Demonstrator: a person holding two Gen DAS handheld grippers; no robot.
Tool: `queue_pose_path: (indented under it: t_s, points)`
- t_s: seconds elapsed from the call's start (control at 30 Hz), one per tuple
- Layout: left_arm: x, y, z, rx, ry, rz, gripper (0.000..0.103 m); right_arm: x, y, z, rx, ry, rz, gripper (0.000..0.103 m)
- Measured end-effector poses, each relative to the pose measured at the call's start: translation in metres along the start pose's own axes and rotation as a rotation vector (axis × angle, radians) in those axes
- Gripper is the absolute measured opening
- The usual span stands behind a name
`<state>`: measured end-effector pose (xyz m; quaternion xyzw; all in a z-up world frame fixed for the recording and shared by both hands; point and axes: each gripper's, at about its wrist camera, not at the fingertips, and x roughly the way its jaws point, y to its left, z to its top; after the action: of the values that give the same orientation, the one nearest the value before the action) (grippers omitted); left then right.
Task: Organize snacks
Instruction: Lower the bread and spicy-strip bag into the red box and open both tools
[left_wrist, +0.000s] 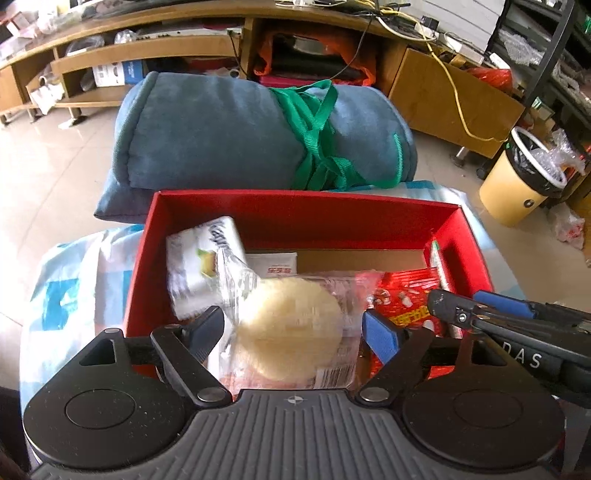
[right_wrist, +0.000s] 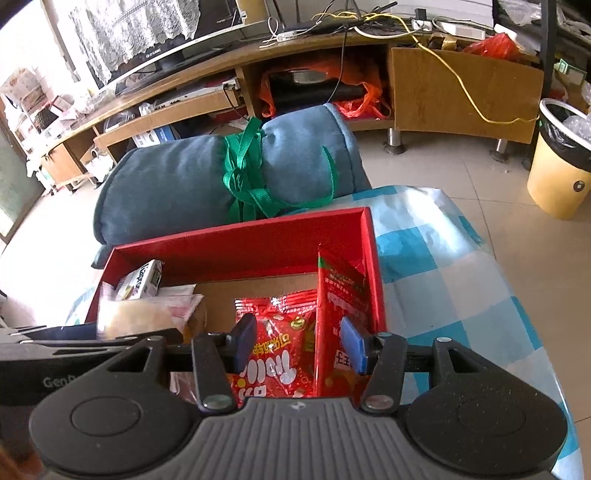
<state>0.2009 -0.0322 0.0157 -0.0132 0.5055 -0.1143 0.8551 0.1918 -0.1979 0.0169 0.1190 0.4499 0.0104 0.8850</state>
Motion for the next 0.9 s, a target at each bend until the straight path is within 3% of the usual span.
queue_pose_path:
  t_s: [0.53, 0.9]
  points:
    - [-0.011, -0.017, -0.007, 0.046, -0.025, -0.017, 0.088, -0.02, -0.012, -0.002, 0.03, -0.029, -0.015, 0.048]
    - [-0.024, -0.025, -0.024, 0.085, -0.027, -0.021, 0.089, -0.042, -0.02, -0.024, 0.017, -0.017, -0.063, 0.049]
